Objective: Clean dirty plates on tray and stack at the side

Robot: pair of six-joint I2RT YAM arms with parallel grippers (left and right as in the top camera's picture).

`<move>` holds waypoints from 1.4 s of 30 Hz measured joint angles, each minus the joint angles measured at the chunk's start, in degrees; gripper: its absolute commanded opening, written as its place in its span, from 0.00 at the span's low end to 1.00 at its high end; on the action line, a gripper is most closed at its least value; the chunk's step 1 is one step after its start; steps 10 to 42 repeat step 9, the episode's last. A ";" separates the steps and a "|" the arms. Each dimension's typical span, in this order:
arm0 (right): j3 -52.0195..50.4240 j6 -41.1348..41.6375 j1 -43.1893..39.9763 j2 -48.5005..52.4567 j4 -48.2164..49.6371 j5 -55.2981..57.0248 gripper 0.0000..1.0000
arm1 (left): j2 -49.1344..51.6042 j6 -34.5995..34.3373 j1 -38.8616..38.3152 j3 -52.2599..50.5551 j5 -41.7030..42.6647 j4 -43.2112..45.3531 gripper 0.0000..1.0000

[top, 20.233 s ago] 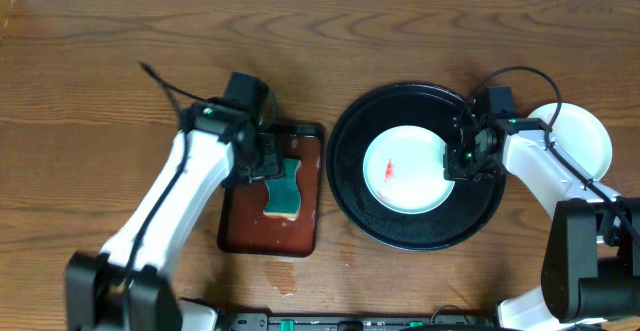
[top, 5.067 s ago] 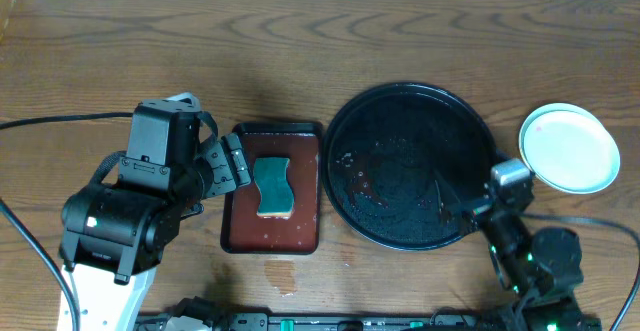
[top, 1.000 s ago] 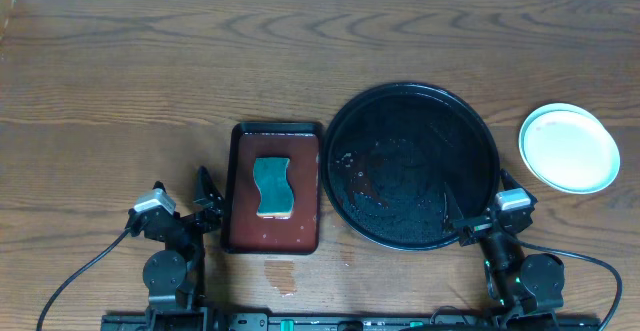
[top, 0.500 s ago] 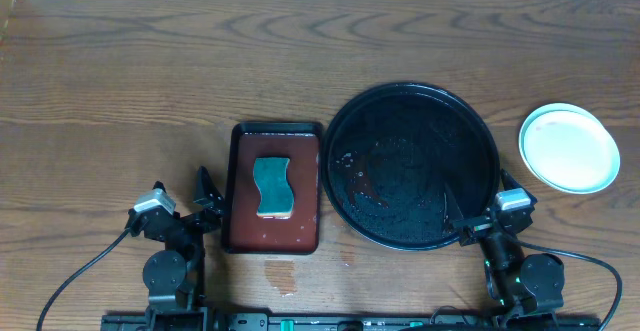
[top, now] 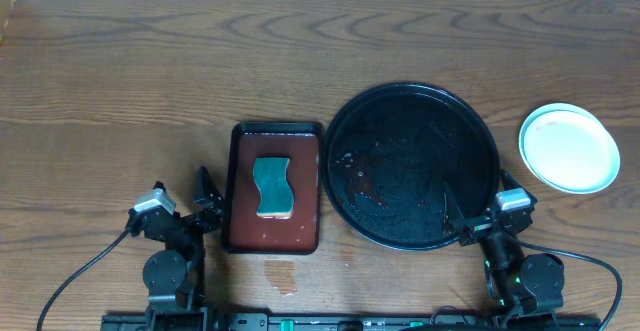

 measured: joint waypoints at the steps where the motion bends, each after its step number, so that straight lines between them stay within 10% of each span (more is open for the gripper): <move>1: 0.00 0.00 0.00 0.00 0.00 0.02 0.99 | 0.00 0.00 0.00 0.00 0.00 0.00 0.88; 42: 0.00 0.00 0.00 0.00 0.00 0.00 0.99 | 0.00 0.00 0.00 0.00 0.00 0.00 0.88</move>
